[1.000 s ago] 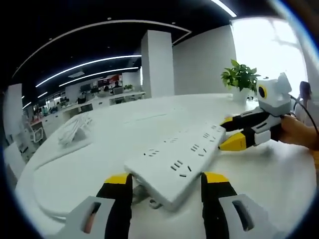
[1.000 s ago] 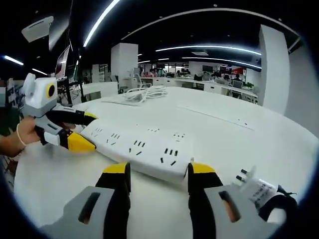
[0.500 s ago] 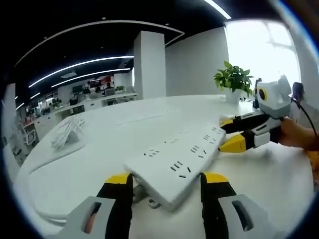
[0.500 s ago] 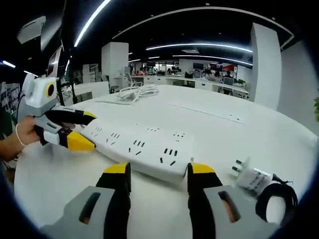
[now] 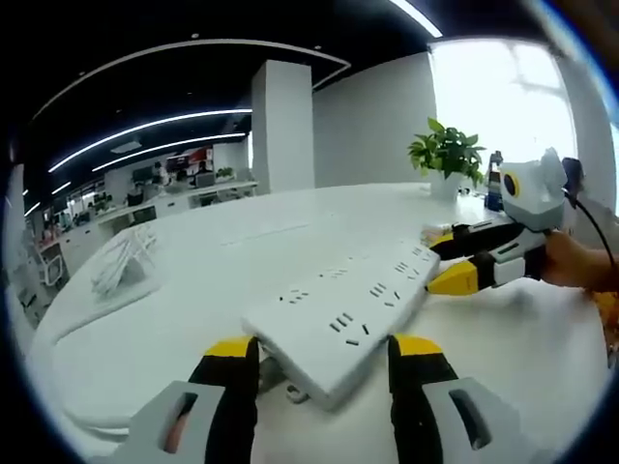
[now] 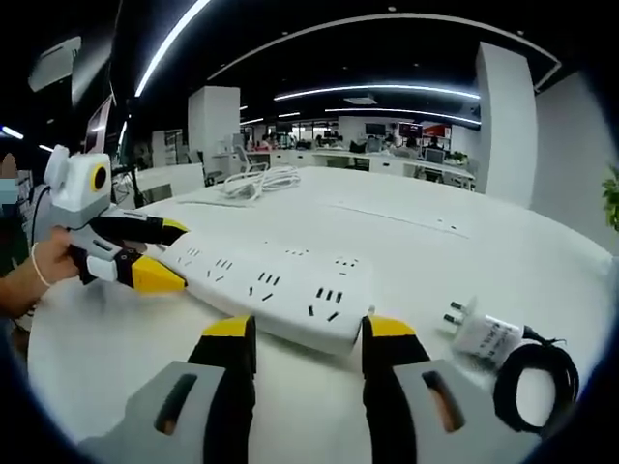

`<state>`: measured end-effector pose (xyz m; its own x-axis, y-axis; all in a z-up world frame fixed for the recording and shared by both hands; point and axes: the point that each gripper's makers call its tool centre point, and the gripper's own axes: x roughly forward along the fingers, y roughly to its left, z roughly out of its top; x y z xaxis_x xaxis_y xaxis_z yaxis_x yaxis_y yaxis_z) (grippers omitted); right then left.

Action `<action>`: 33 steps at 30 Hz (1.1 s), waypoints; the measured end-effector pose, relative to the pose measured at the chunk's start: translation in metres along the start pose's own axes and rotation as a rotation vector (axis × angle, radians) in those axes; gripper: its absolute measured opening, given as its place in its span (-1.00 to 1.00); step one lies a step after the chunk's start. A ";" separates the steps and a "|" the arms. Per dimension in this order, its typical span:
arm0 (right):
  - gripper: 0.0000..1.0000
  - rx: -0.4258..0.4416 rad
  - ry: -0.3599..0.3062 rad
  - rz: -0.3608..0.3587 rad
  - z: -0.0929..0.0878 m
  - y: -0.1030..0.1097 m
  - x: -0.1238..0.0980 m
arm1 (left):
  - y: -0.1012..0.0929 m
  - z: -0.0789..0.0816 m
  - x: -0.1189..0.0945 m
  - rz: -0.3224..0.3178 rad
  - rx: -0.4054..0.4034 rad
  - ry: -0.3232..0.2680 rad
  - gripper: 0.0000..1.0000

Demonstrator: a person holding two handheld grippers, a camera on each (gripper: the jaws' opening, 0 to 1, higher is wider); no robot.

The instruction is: Straighten the power strip on the desk, plug the charger into it

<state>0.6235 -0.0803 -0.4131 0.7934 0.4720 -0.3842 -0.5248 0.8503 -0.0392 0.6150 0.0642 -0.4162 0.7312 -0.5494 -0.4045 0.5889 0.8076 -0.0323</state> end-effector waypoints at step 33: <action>0.34 -0.010 -0.117 0.187 0.015 -0.008 -0.001 | 0.006 0.000 -0.012 0.040 0.046 -0.053 0.58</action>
<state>0.6311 -0.0837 -0.3985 0.7123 0.6454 -0.2758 -0.6686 0.7435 0.0132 0.6100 0.0758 -0.4115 0.7708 -0.5285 -0.3557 0.5734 0.8189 0.0257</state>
